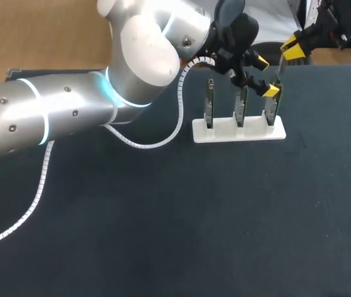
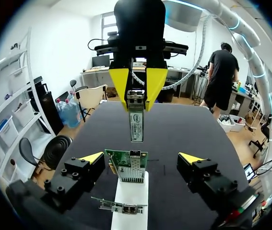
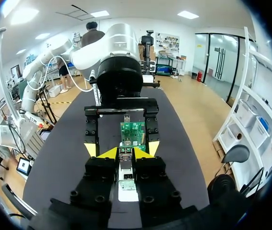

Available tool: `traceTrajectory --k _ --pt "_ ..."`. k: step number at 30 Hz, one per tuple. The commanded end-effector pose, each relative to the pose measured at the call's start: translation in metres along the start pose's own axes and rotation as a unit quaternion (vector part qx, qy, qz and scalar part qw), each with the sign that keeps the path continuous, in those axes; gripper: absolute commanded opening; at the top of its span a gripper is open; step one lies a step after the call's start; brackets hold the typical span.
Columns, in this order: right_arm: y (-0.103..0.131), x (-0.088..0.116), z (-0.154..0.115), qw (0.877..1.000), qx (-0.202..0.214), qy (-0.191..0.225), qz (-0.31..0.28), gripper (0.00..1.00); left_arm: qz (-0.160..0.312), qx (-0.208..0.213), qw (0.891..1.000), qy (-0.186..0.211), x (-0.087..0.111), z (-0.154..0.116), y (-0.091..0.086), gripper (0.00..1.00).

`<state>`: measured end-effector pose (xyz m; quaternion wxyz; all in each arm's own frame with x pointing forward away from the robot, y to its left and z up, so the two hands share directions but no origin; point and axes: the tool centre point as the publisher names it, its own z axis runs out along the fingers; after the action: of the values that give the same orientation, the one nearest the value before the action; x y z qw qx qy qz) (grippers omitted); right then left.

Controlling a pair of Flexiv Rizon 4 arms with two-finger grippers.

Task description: Pick up the optical module with the left hand, and insert it into the network port with the right hand.

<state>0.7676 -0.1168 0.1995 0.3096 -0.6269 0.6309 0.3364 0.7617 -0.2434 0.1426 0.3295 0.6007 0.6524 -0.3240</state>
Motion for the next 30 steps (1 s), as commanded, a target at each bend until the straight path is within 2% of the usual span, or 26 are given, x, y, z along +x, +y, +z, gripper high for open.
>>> traceTrajectory --k 1,30 --pt "-0.0022 0.0002 0.0005 1.0 -0.002 0.0 -0.001 0.0 -0.002 0.002 1.0 0.003 -0.0008 0.0012 0.002 1.0" --pt "-0.0032 0.0018 0.0024 1.0 -0.003 0.001 -0.001 0.0 -0.016 0.011 1.0 0.01 0.0039 0.0043 -0.0053 1.0"
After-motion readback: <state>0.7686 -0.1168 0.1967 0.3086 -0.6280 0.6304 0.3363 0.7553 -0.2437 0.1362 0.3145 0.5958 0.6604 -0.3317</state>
